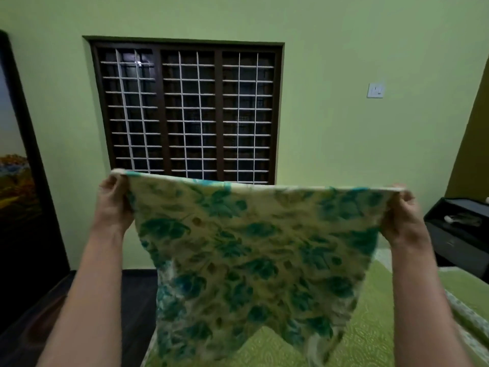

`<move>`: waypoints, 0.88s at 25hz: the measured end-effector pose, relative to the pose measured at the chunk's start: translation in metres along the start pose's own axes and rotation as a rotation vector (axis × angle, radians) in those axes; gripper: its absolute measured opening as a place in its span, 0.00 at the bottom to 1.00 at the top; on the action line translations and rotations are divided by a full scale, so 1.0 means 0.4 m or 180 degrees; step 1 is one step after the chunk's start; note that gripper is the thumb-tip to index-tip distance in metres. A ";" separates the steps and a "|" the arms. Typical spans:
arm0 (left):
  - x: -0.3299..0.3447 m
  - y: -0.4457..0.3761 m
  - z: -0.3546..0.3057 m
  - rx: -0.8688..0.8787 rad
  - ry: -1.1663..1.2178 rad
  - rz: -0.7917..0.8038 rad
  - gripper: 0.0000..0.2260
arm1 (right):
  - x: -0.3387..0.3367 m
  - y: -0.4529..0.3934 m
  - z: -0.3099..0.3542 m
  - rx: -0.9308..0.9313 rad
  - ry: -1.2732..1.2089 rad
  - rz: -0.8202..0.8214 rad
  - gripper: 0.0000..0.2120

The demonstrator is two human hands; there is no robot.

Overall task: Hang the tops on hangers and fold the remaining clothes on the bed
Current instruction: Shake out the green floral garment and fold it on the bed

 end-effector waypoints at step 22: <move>0.396 0.059 0.242 -0.0655 -0.1129 0.0489 0.02 | 0.387 0.024 -0.069 0.0429 0.1986 0.1118 0.08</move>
Point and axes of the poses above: each hand's wrist, its own y-axis away from the middle knuckle, its own x-axis out of the palm, z = x × y, the point moved 2 cm from there along -y, towards the middle knuckle, and after that the axes turned 4 degrees about -z, right-handed, at the moved point
